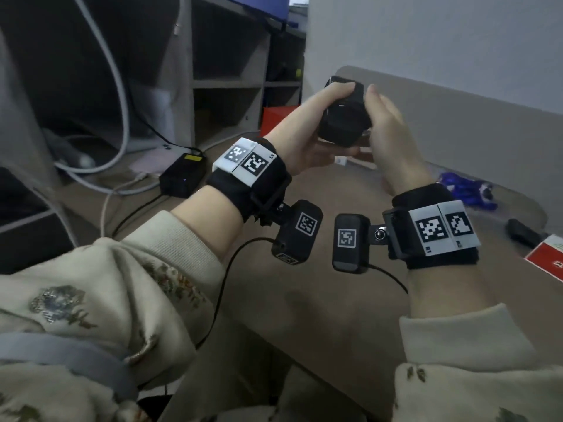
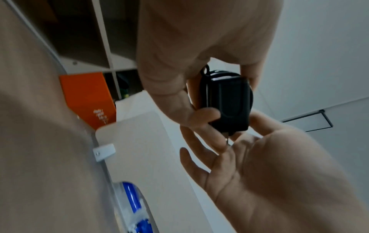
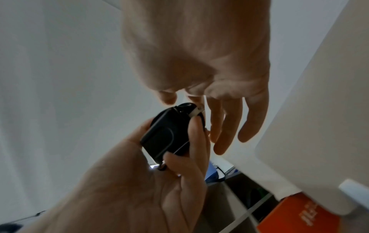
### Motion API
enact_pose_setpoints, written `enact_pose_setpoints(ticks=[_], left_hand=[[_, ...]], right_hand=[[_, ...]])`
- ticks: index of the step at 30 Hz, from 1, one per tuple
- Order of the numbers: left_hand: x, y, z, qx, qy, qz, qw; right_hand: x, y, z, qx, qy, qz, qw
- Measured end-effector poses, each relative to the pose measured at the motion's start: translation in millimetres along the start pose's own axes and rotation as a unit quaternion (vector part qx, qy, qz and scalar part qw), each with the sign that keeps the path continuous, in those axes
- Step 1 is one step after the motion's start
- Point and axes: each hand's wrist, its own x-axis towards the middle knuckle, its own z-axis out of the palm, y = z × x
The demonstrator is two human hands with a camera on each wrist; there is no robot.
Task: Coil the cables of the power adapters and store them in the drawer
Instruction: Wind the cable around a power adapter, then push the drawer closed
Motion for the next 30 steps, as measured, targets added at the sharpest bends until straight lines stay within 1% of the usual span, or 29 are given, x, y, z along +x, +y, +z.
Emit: enact_pose_setpoints(ticks=[2, 6, 9, 11, 15, 17, 19, 21, 23, 26, 27, 28, 30], left_hand=[[-17, 10, -20, -0.005, 0.029, 0.009, 1.0], [-52, 26, -67, 0.005, 0.089, 0.03, 0.996], [-82, 34, -102, -0.005, 0.144, 0.045, 0.989], [-103, 39, -126, -0.031, 0.183, 0.054, 0.981], [-147, 42, -172, -0.02, 0.245, 0.062, 0.967], [-168, 43, -194, -0.037, 0.299, 0.06, 0.952], [-188, 42, -218, -0.018, 0.366, 0.047, 0.929], [-204, 41, -240, -0.018, 0.415, 0.039, 0.909], [-220, 40, -260, -0.04, 0.453, 0.037, 0.89], [-243, 42, -279, -0.097, 0.47, 0.05, 0.876], [-250, 42, -286, -0.109, 0.478, 0.045, 0.87], [-257, 42, -295, -0.109, 0.497, 0.028, 0.861], [-269, 42, -313, -0.068, 0.547, -0.024, 0.834]], right_hand=[[3, -11, 27, 0.009, -0.029, -0.003, 1.0], [2, -31, 93, 0.082, -0.091, 0.019, 0.992], [-5, -43, 144, 0.125, -0.15, 0.032, 0.98], [-10, -49, 178, 0.133, -0.185, 0.026, 0.973], [-27, -60, 241, 0.143, -0.267, 0.04, 0.952], [-37, -66, 273, 0.129, -0.317, 0.043, 0.939], [-48, -71, 303, 0.117, -0.368, 0.042, 0.921], [-61, -76, 331, 0.124, -0.41, 0.047, 0.903], [-73, -78, 357, 0.124, -0.428, 0.049, 0.894], [-85, -79, 390, 0.145, -0.458, 0.073, 0.874], [-87, -78, 400, 0.143, -0.47, 0.071, 0.868], [-87, -76, 410, 0.128, -0.479, 0.063, 0.866], [-86, -73, 427, 0.097, -0.483, 0.047, 0.869]])
